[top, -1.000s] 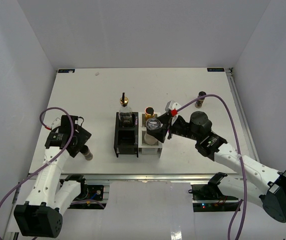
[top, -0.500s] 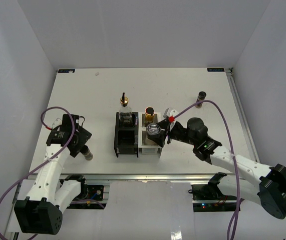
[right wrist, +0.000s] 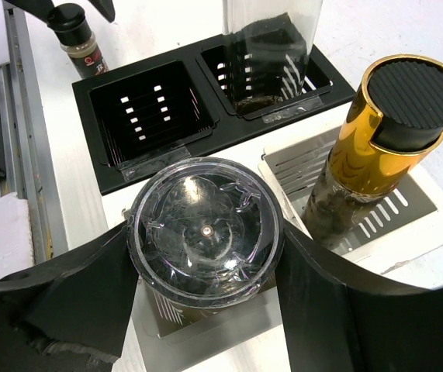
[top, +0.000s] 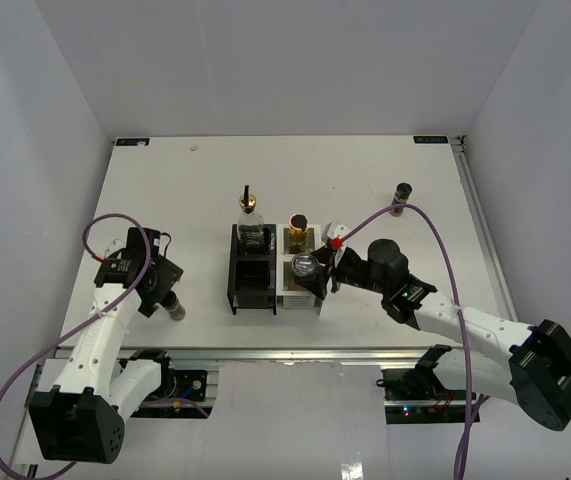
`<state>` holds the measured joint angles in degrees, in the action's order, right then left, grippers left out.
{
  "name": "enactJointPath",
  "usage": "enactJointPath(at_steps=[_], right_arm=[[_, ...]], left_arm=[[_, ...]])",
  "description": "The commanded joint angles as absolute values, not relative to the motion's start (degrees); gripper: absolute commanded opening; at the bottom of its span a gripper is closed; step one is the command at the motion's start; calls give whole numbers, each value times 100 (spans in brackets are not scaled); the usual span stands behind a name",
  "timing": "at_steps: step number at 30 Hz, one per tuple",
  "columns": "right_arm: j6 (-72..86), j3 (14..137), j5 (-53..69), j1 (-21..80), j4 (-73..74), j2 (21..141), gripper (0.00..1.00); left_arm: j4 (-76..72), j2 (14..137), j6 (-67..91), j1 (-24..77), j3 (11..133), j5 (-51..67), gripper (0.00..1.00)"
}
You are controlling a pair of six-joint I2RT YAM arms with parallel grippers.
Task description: Organize the condiment bottles
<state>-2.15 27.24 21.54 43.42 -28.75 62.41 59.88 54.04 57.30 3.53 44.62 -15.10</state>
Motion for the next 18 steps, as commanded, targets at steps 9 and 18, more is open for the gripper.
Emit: enactJointPath(at_steps=[9,18], right_arm=[[-290,2856,2015,4377,-3508,6249,60],[-351,2881,1898,4377,-3331,6327,79]], left_arm=[[6268,5420,5873,343,4465,-1342,83],[6153,5694,5853,343,4570,-1113,81]])
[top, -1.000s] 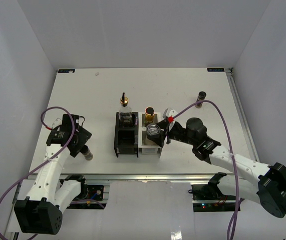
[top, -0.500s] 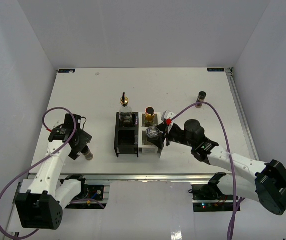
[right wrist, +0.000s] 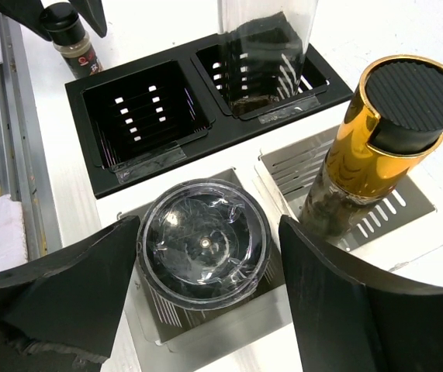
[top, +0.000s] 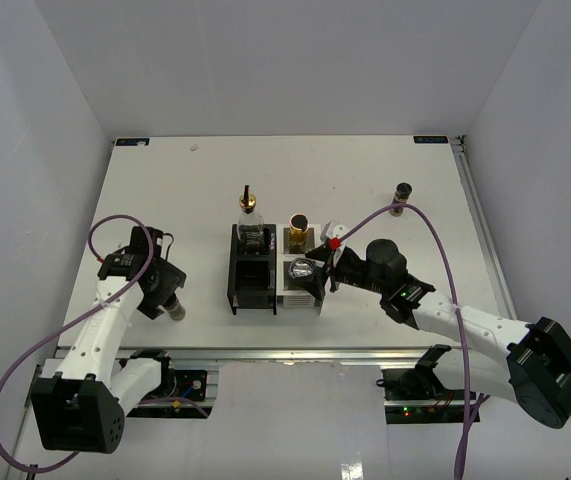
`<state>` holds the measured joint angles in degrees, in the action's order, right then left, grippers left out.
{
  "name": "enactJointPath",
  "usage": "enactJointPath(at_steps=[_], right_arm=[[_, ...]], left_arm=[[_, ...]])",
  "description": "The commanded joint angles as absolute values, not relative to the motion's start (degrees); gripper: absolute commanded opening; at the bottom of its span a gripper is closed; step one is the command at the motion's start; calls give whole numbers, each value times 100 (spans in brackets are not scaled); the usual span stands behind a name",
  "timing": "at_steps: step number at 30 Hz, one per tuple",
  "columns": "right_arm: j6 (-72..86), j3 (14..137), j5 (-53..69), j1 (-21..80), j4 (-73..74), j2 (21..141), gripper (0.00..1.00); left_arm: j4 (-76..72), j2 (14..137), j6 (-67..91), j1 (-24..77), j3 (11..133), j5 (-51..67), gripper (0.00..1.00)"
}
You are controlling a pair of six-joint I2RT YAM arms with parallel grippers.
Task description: Organize the condiment bottles
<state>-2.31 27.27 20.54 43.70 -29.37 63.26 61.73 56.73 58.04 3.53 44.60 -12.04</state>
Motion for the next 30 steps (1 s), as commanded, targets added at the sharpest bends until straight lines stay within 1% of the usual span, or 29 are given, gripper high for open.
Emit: enactJointPath(at_steps=[1,8,14,16,20,21,22,25,27,28,30], right_arm=[[-344,2866,1890,4377,-3332,6319,79],[-369,2987,1858,4377,-3174,6177,83],[-394,3119,1631,4377,-2714,5550,89],[-396,3154,1541,4377,-2622,5358,90],[-360,3208,1397,4377,-2486,4844,91],[-351,3208,1388,4377,-2460,4838,91],[-335,3216,1380,4377,-2428,4693,91],[-269,3241,1085,4377,-2373,4337,92],[-216,3208,746,4377,-2373,4131,93],[-198,3195,620,4377,-2368,4012,93],[-185,3189,457,4381,-2326,3769,94]], left_arm=[[6161,5676,5854,343,4571,-1161,81],[6147,5706,5862,343,4605,-1093,79],[6100,5766,5853,343,4589,-1038,74],[6091,5757,5854,343,4571,-1029,72],[6098,5686,5862,343,4499,-1099,57],[6064,5660,5862,343,4473,-1099,51],[6040,5644,5854,343,4449,-1099,37],[5967,5598,5797,343,4431,-1008,11],[5947,5584,5744,343,4451,-968,2],[5951,5579,5703,343,4494,-977,0],[6002,5569,5592,343,4681,-1076,0]])
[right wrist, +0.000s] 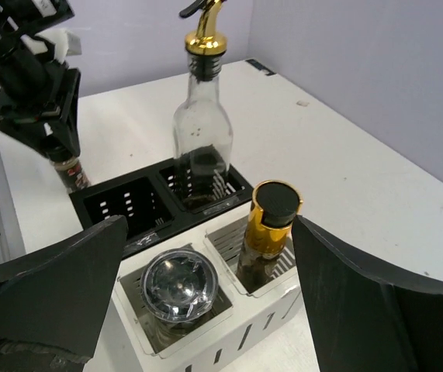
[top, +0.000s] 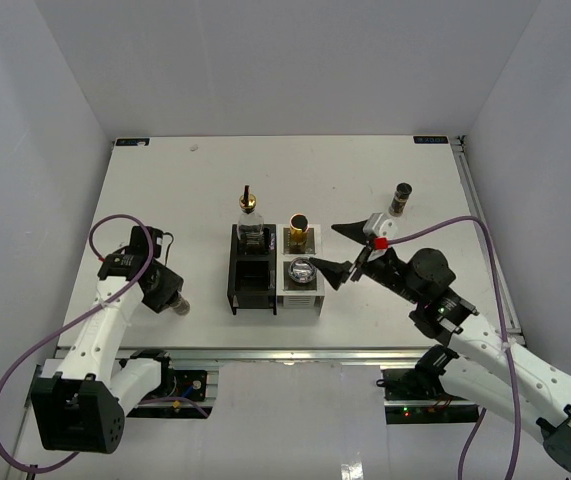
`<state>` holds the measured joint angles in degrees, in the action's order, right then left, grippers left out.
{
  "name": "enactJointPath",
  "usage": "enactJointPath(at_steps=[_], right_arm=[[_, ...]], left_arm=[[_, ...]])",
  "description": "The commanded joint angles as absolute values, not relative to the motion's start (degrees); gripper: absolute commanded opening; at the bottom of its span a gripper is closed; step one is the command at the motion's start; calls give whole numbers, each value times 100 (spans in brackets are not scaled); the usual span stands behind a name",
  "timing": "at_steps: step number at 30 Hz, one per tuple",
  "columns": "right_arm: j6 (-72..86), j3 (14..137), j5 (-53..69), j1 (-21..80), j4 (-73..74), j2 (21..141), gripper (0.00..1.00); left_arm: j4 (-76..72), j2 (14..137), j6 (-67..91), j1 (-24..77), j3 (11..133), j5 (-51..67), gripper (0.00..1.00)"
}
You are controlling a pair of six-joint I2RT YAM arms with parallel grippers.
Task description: Organize the condiment bottles
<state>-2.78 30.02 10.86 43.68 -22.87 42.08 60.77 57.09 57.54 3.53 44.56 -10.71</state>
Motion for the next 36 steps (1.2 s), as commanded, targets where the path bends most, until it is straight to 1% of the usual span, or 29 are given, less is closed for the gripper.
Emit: enactJointPath(at_steps=[1,4,8,10,15,20,22,24,29,36], right_arm=[[-185,3206,384,4385,-2274,3683,94],[-193,3287,202,4377,-2086,3554,95],[-312,3353,39,4381,-1929,3516,95],[-301,3294,-265,4377,-1954,3491,96],[-268,3291,-513,4377,-1969,3485,96],[-281,3327,-596,4377,-1907,3506,96],[-281,3322,-655,4377,-1891,3524,96],[-279,3335,-712,4377,-1862,3553,97],[-291,3359,-770,4377,-1837,3571,97],[-334,3384,-888,4377,-1837,3701,97]], left_arm=[[6038,5563,5517,343,4829,-1148,0],[6016,5555,5169,343,5348,-1222,0],[5600,5476,3734,343,6068,-536,0],[5786,5553,3245,343,6453,-504,0],[6587,5913,2605,343,7660,-568,0],[6922,6054,2346,429,8671,-51,0],[6860,6089,2404,640,8840,445,0],[6812,6161,2434,745,8896,656,0],[6806,6291,2455,1054,8791,496,0],[6881,6293,2710,1762,8700,82,0]])
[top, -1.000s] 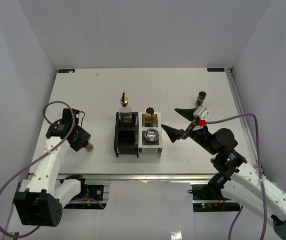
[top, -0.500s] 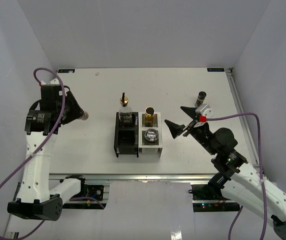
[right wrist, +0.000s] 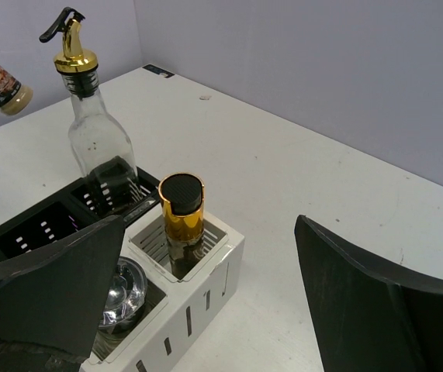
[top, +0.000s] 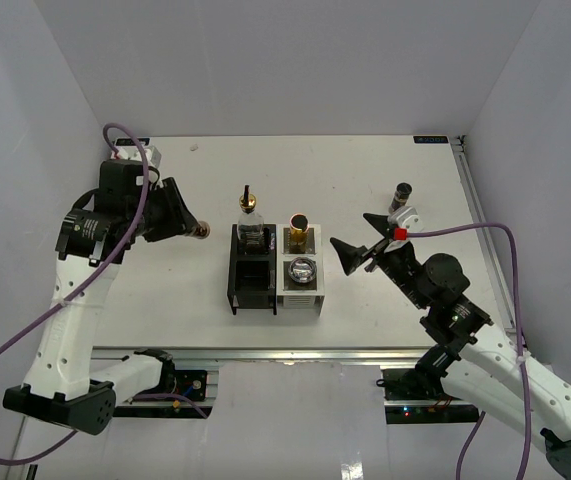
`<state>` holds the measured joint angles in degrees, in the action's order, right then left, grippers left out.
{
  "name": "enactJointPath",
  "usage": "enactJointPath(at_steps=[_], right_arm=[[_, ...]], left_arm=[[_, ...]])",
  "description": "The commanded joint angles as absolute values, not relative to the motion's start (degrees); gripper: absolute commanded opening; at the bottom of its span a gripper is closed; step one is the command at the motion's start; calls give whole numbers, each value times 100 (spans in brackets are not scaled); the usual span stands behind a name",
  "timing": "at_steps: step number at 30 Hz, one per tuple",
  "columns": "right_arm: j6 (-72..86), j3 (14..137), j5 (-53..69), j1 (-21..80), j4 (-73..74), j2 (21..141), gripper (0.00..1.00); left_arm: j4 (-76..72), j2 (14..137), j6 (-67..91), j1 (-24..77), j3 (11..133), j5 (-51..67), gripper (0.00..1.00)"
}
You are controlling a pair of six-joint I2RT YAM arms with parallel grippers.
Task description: Organize the condiment bottles
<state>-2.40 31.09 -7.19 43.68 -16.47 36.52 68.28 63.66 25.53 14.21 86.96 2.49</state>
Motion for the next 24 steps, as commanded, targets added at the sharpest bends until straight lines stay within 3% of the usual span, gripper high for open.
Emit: enactJointPath(at_steps=[1,24], right_arm=[[-338,3379,-897,4377,-1832,3718,97],[-369,3419,-1037,4377,-1714,3770,97]], left_arm=[[6873,6302,2764,1863,8683,-23,0],[6732,6010,3733,3177,7802,-298,0]])
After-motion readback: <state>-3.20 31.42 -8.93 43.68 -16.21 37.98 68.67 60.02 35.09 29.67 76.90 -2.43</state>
